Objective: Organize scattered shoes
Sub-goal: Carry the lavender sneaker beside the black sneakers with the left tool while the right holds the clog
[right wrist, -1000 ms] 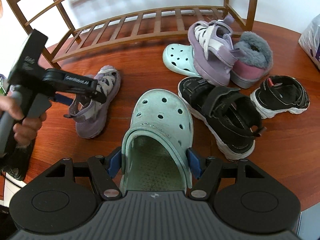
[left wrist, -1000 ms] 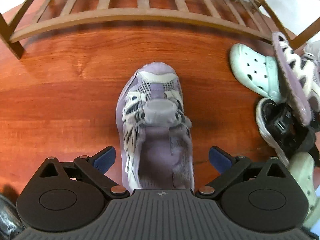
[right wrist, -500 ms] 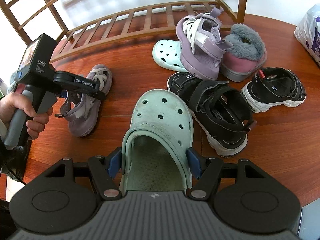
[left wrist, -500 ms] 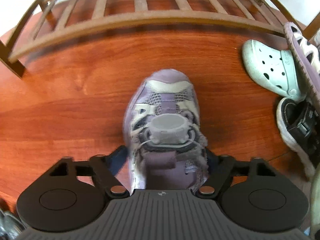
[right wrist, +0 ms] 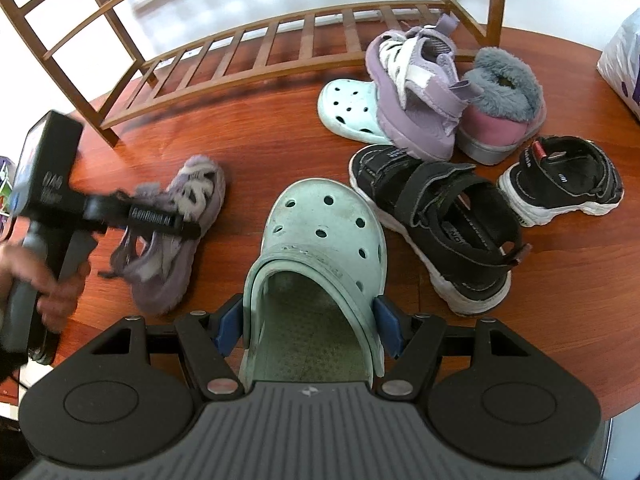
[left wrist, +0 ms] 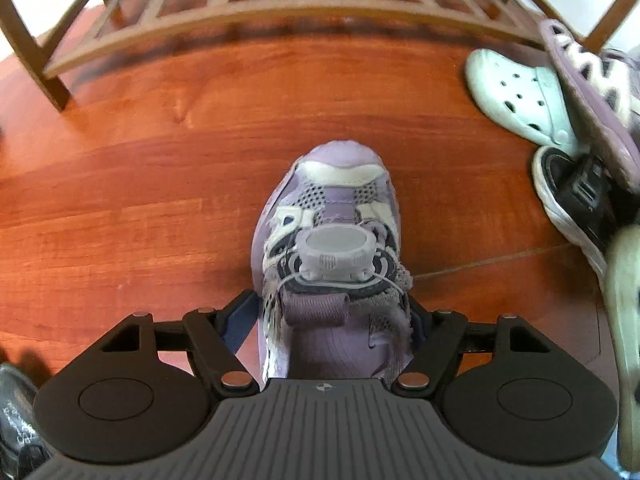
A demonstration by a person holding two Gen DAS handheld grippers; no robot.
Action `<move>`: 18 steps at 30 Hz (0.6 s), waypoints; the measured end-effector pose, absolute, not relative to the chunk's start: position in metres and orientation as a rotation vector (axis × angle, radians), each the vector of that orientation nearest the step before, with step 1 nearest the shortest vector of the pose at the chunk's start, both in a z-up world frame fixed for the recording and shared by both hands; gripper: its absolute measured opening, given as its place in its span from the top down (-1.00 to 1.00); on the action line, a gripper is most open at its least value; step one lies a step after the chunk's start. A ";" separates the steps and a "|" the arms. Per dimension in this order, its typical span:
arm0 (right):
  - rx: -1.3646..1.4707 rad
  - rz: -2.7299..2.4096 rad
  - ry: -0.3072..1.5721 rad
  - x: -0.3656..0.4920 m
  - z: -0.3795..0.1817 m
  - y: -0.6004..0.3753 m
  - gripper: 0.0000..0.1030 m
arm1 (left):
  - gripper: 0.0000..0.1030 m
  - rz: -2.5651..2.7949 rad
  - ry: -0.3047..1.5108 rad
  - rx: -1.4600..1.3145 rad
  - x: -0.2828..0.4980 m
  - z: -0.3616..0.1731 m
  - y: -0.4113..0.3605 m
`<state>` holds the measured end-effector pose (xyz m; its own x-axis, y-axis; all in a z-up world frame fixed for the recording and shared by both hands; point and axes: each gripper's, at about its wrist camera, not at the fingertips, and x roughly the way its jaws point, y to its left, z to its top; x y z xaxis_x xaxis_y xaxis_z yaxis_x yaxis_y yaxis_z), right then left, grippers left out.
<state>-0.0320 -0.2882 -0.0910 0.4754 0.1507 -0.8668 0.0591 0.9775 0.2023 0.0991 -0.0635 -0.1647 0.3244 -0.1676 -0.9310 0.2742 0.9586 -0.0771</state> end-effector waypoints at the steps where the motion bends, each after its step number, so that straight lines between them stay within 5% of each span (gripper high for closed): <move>1: 0.215 0.061 1.078 -0.032 -0.091 -0.286 -0.42 | -0.43 -0.287 1.206 0.096 0.092 -0.163 -0.060; 18: 0.201 0.112 1.123 -0.046 -0.097 -0.234 -0.42 | -0.43 -0.192 1.199 0.001 0.007 -0.139 0.035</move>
